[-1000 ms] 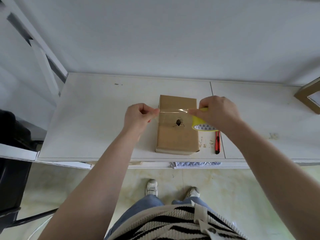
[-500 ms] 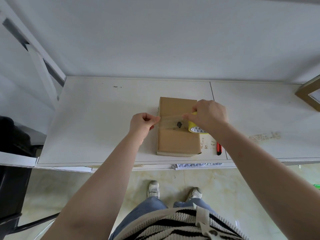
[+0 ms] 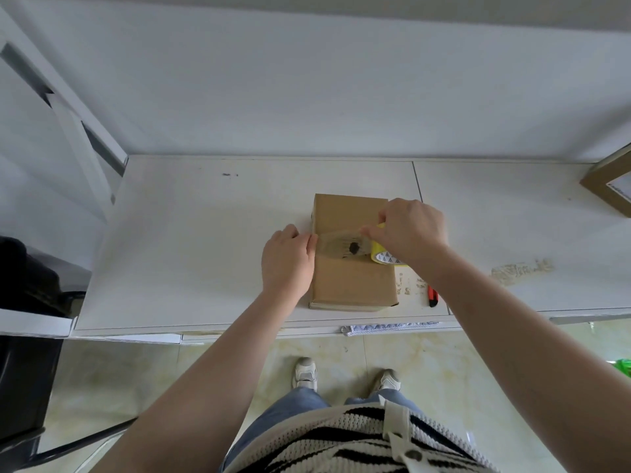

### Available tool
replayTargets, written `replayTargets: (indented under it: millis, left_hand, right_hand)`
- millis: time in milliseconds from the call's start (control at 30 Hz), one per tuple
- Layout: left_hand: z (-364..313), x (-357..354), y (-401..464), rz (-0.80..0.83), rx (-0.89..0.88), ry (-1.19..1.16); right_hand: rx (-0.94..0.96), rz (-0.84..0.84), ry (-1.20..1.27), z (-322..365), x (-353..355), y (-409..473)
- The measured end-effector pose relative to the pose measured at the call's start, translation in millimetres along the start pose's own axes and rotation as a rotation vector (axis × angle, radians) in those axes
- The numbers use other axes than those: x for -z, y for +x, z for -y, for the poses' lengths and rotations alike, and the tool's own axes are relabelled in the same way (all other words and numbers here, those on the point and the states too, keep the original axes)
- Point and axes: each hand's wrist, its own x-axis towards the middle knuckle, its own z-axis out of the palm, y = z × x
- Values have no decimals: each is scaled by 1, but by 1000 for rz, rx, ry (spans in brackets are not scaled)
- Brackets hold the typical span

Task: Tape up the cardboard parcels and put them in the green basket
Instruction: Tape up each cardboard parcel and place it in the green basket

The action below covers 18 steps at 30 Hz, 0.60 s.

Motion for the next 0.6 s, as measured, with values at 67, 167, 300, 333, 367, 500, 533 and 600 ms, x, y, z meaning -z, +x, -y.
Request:
replayTargets:
  millis: [67,167,300,333,367,500,533,600]
  left_hand:
    - [-3,0,3,57,18,44]
    - [-5,-5,6,168,110,26]
    - [-4,-9,4,201,209,-35]
    - [-2,-9,3,197,216,-37]
    - [-2,-9,3,196,217,-34]
    - [-6,-13,0,193,206,-42]
    - [-6,-14,-1,192,200,-38]
    - [-6,-12,-1,187,174,-24]
  right_hand:
    - [-9,0,-5,0,0,0]
    - [18,11,-27,3,0,-2]
    - [35,43,106,-16,8,-1]
    - [28,48,124,-28,11,0]
    - [26,48,105,-40,13,0]
    - [-38,46,53,-70,-4,0]
    - [-60,72,83,-72,-13,1]
    - [-89,118,155,-73,-27,5]
